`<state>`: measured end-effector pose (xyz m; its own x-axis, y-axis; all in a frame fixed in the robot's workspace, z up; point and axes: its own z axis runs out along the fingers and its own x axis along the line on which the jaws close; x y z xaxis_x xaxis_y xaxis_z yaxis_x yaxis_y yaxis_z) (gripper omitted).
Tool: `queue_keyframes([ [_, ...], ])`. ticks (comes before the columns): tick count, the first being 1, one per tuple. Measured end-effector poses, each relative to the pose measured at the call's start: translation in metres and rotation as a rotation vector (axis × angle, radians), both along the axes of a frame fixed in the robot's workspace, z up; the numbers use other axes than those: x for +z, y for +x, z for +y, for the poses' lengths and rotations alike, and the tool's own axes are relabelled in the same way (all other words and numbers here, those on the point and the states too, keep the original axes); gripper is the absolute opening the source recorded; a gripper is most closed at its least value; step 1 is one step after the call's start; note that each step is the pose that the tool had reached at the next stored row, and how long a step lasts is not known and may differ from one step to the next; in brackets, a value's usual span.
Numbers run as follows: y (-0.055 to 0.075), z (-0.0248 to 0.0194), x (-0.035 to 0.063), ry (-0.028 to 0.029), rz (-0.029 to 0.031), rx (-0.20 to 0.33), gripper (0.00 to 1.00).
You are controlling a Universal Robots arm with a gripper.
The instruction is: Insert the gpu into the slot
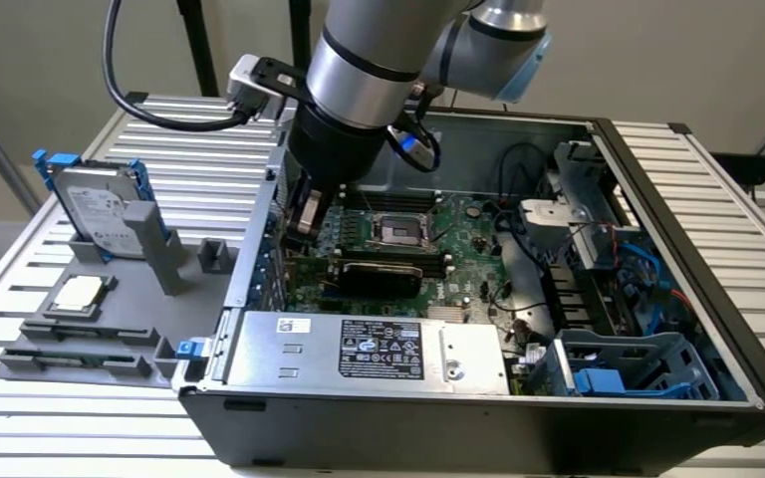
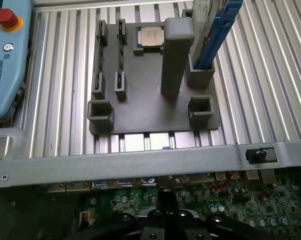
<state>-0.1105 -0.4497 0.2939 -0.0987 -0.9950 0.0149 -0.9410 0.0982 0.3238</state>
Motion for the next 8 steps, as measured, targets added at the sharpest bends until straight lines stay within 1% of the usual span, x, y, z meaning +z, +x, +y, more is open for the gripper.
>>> queue_keyframes([
  [5, -0.0005, -0.0001, -0.0006, 0.0000, -0.0002, -0.016, 0.11],
  [8, -0.0014, -0.0002, -0.0012, -0.0013, 0.0000, -0.021, 0.11],
])
